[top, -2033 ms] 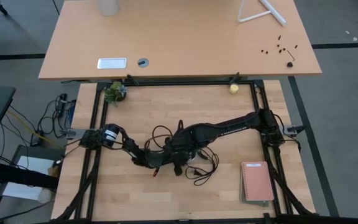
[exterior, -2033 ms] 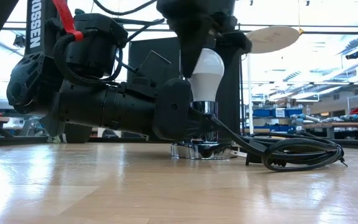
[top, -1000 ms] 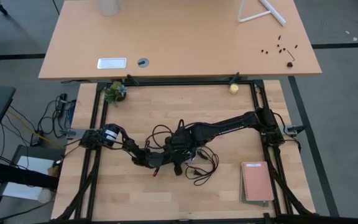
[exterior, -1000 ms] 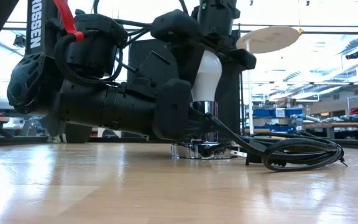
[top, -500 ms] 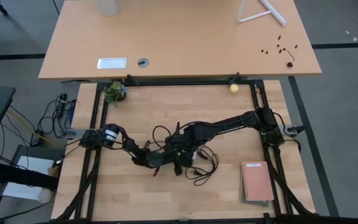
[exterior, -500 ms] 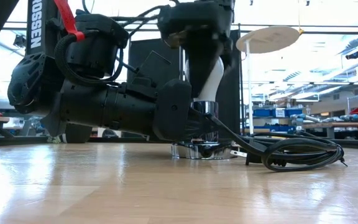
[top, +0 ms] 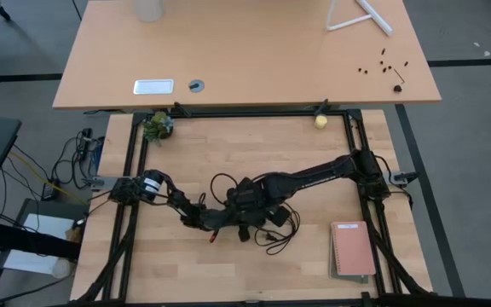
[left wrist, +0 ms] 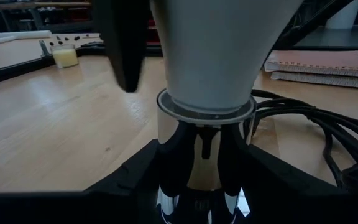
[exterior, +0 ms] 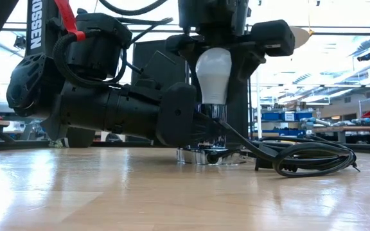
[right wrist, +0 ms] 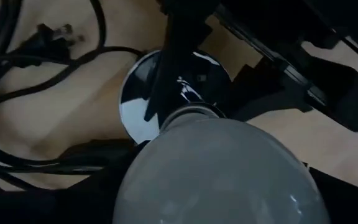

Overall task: Screw lightbulb
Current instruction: Remove the light bulb from the lamp

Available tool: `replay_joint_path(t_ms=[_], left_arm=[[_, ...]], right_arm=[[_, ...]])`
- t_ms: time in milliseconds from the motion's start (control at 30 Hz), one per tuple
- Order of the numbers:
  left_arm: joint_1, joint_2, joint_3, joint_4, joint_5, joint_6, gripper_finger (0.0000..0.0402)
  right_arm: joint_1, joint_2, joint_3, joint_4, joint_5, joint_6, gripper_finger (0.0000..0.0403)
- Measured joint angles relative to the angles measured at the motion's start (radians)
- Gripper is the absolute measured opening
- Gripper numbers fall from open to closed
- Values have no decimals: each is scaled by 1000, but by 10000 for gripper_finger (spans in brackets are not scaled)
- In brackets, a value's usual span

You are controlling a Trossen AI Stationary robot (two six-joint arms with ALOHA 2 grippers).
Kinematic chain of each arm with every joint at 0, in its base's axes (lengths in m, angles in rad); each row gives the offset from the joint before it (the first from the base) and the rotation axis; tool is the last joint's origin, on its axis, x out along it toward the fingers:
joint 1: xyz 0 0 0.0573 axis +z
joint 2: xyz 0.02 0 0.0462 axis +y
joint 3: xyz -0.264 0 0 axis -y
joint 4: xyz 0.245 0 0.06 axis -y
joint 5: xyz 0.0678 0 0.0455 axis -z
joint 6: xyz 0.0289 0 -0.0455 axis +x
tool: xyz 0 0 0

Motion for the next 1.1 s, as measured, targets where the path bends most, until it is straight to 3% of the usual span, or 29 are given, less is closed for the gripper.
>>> replay_joint_path(t_ms=[267, 467, 667, 867, 1100], left_arm=[[-1, -1, 0, -11, 0, -6, 193], [-1, -1, 0, -13, 1, -10, 193], [-1, -1, 0, -14, 1, -11, 193], [-1, -1, 0, -16, 1, -16, 193], [-1, -1, 0, -16, 1, -13, 193]], right_arm=[[41, 2, -1, 9, 66, 262, 347], [53, 2, -2, 18, 83, 633, 393], [25, 2, -2, -8, 118, 1126, 387], [2, 2, -1, -21, 41, 1560, 385], [2, 1, -1, -9, 23, 1751, 375]])
